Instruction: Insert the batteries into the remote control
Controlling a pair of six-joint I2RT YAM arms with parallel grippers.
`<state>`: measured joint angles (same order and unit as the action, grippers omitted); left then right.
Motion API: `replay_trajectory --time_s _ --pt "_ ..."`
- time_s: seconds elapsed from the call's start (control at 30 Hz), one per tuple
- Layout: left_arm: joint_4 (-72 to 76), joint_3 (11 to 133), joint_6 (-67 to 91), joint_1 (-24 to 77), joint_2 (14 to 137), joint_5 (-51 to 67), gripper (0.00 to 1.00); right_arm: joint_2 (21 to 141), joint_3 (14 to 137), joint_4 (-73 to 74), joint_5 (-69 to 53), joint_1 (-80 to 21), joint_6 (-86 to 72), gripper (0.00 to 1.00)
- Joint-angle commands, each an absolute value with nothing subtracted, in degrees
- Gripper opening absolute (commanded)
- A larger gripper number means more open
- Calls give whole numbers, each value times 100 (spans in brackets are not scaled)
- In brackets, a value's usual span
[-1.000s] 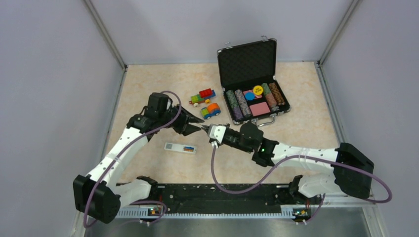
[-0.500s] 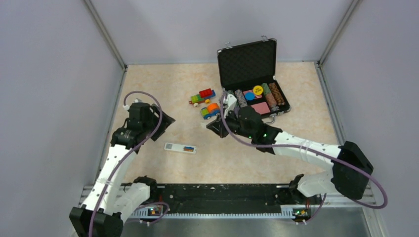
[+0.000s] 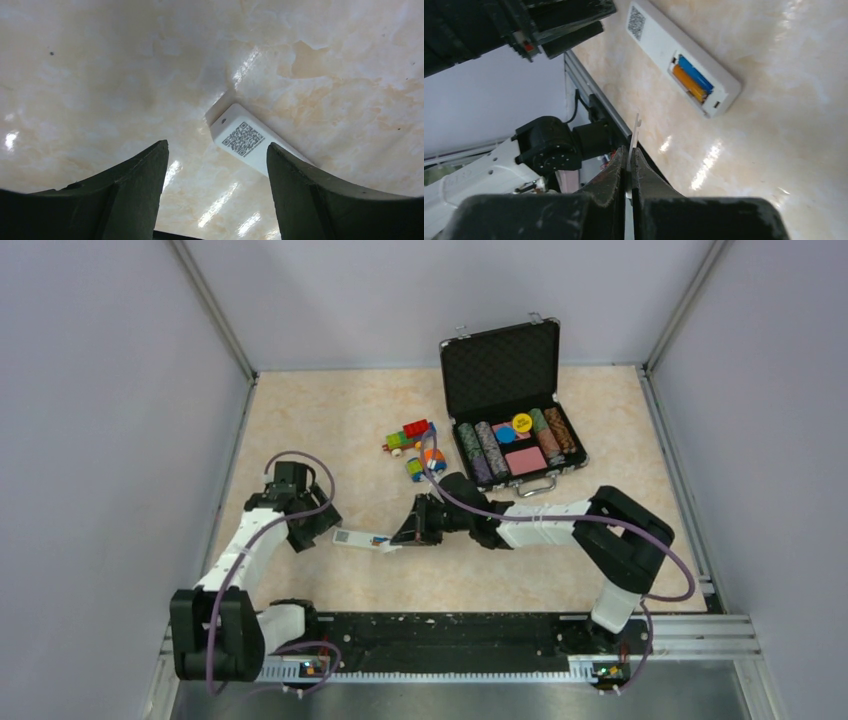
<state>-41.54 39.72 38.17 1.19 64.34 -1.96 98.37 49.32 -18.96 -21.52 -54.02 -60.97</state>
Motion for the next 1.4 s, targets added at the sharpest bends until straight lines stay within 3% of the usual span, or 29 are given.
replay_trajectory --time_s 0.0,0.2,0.6,1.37 --pt "-3250 3838 3791 62 6893 283 76 10062 5161 -2860 -2301 -5478 -6831 0" --pt "-2920 3751 3813 53 7211 479 73 10515 5332 -3041 -2467 -5446 -7066 0" --pt "-3073 3491 4308 54 6421 177 69 10961 4831 -4365 -1914 -5420 -7853 0" --pt "-3010 3430 4922 64 6444 1506 70 11412 4873 -4170 -1687 -5380 -7790 0"
